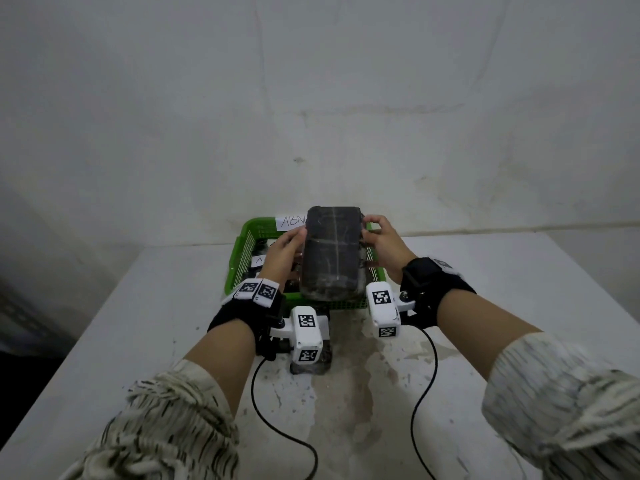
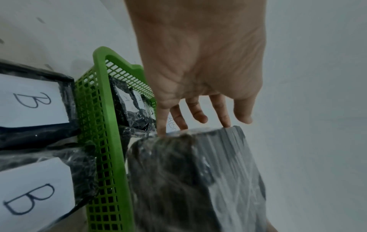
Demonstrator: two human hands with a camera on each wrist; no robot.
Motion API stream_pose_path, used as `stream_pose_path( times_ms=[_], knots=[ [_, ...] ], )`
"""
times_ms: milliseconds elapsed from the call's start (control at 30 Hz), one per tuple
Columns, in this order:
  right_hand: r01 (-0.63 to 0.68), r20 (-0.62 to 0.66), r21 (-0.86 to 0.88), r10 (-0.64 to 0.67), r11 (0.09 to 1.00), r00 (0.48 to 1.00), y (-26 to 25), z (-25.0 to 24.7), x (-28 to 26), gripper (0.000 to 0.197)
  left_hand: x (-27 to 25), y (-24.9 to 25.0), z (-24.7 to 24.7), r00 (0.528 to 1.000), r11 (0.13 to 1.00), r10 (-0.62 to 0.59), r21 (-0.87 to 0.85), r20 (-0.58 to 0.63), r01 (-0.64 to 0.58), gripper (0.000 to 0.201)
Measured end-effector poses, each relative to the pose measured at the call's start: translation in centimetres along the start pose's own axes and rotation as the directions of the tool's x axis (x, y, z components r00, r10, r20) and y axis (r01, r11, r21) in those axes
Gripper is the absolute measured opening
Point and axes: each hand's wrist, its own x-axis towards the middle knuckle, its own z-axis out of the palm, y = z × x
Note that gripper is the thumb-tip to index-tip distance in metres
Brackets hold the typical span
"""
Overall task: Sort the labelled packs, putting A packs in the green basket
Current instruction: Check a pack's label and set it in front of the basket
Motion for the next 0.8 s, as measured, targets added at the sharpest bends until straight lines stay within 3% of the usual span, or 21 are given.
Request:
stream_pose_path(
  times_ms=[133,233,333,433,633,800],
  knots=[
    [-0.108,-0.027,-0.135,0.105,0.985,0.994,-0.2,0.4,-0.1,0.036,0.5,-0.3,0.1,0.995,0.997,0.074,-0.006,-0.061,-0.074,0.028],
    [-0.17,0.059,-0.077,0.175,0.982,0.983,-0.1,0.7,-0.6,0.026,0.3,-0.1,0.4,0.992,0.991,0.116,0.068,-0.054,-0.112,0.047],
    [-0.208,0.144,0.006,0.205,0.978,0.968,-0.3,1.1,-1.2,0.025,0.2,0.2,0.7,0.997,0.994,0.075,0.077,0.015,-0.076,0.073],
    [-0.208,0.167,0.076,0.194,0.975,0.967,-0.6,1.1,-1.2,0.027,0.1,0.5,1.3,0.988,0.996,0.02,0.084,0.155,-0.034,0.08],
    [-0.174,0.154,0.062,0.163,0.983,0.974,-0.1,0.9,-0.7,0.024,0.1,0.7,2.3,0.984,1.0,-0.021,-0.003,0.178,0.022,0.045],
    [-0.205,0.168,-0.052,0.211,0.977,0.963,0.1,1.0,-0.7,0.073,0.6,0.3,2.5,0.991,0.999,-0.015,0.034,0.137,0.011,0.031]
  ],
)
